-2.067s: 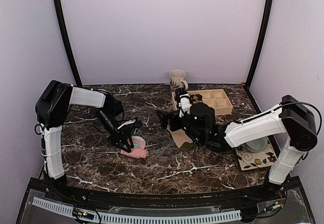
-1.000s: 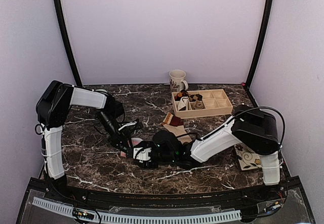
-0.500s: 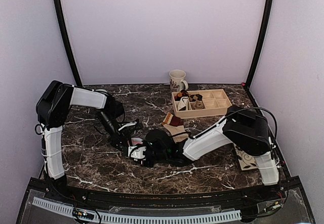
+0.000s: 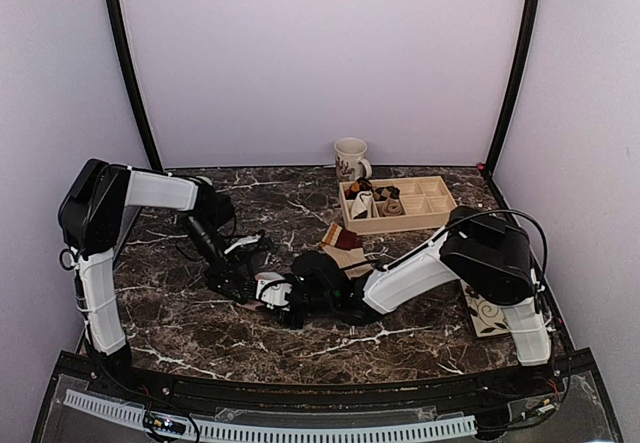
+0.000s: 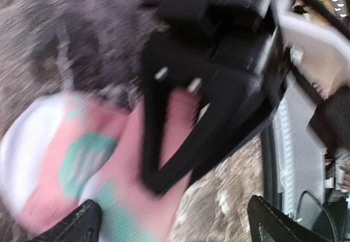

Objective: Roll the socks
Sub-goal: Roll the sock at the center of the board.

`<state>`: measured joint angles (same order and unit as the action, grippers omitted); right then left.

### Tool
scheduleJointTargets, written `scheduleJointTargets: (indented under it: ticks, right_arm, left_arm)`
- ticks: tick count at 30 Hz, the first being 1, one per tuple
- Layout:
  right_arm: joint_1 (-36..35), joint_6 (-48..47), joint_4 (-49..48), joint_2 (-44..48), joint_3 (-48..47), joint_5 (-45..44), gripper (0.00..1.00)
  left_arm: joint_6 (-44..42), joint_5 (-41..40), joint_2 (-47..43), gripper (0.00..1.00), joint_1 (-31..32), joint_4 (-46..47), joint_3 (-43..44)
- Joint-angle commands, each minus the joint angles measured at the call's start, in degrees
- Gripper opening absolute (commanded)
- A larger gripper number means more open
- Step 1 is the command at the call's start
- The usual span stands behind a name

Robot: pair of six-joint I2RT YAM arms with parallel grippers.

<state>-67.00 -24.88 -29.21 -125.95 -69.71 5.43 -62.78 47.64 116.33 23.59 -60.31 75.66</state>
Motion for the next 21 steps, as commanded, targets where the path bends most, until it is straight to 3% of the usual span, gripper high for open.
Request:
scheduleJointTargets:
  ticks: [1, 6, 11, 21]
  right_arm:
    - [2.05, 6.00, 10.05, -4.01, 0.22, 2.74, 0.06]
    - [5.75, 14.23, 14.06, -4.80, -2.99, 11.91, 0.00]
    - [8.47, 20.55, 19.30, -6.64, -6.20, 19.49, 0.00]
    - [11.39, 31.75, 26.54, -10.43, -13.11, 23.14, 0.00]
  left_arm:
    - [1.67, -11.91, -5.91, 0.99, -8.67, 9.01, -4.32]
    - [0.41, -16.83, -16.82, 0.99, -9.47, 14.98, -13.31]
    - [2.18, -16.14, -19.71, 0.97, -7.95, 13.77, -15.22]
    - [-1.18, -16.57, -29.29, 0.93, -7.83, 26.32, -26.63]
